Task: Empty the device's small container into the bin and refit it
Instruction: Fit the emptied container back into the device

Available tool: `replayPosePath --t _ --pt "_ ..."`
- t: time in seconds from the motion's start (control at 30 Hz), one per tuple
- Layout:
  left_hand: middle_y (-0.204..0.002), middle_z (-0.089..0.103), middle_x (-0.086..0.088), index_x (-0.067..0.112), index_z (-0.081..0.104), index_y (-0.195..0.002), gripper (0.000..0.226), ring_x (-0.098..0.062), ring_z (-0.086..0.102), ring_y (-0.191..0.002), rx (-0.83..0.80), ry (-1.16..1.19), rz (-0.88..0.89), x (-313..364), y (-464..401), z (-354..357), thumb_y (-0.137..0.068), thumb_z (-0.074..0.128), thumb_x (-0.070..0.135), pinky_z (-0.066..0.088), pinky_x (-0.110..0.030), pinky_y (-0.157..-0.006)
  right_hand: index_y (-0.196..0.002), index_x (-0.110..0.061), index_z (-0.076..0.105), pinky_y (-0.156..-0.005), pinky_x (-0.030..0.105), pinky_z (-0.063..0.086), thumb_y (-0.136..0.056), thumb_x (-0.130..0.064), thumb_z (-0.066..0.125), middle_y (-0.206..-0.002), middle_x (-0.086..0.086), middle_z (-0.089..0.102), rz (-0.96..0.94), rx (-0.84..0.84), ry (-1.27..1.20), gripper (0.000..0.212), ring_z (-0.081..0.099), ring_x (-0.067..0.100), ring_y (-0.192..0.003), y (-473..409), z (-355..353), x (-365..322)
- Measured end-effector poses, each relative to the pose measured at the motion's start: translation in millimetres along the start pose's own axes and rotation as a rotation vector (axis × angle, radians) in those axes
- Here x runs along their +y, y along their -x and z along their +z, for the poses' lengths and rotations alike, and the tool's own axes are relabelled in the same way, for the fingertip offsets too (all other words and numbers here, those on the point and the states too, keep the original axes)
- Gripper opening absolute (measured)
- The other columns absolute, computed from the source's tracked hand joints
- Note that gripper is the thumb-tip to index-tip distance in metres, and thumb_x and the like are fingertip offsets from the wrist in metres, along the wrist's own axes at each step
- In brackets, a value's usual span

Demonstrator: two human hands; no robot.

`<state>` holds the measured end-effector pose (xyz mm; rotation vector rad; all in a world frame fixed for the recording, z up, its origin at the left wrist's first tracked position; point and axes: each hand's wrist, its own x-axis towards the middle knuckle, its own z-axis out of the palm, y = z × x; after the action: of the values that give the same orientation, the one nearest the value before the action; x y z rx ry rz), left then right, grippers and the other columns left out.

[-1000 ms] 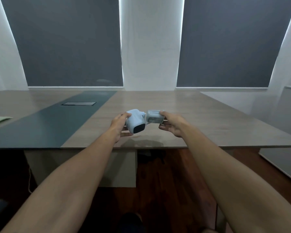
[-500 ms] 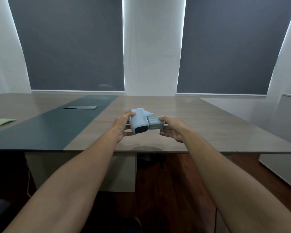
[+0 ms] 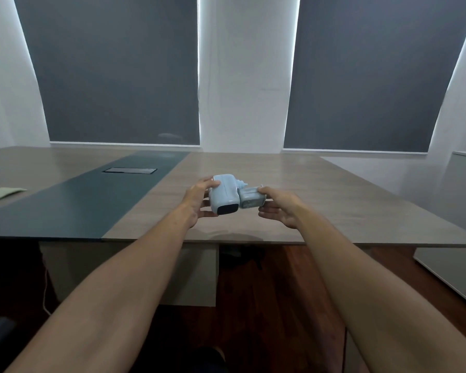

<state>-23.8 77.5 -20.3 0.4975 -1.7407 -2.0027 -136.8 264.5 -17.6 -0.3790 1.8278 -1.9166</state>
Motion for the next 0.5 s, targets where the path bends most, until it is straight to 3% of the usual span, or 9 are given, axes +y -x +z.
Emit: replayPosePath --t 0.4,0.5 --pt "-0.122 0.062 -0.011 0.028 0.063 -0.125 0.048 -0.028 0.062 -0.094 -0.030 -0.012 0.003 -2.0 -0.9 7.1 -0.077 0.066 0.031 0.055 -0.036 -0.059 -0.112 0.003 0.065 -0.074 0.035 0.060 -0.081 -0.023 0.076 -0.102 0.018 0.066 -0.055 0.031 0.017 0.042 0.068 0.027 -0.083 -3.6 0.8 1.5" --pt "-0.120 0.063 -0.010 0.028 0.062 -0.125 0.047 -0.027 0.063 -0.091 -0.035 0.016 0.004 -1.7 0.9 12.9 -0.078 0.066 0.031 0.055 -0.036 -0.059 -0.093 -0.003 0.063 -0.077 0.036 0.059 -0.084 -0.021 0.075 -0.094 0.015 0.067 -0.080 0.068 -0.034 0.024 0.068 0.025 -0.079 -2.9 5.6 -1.1"
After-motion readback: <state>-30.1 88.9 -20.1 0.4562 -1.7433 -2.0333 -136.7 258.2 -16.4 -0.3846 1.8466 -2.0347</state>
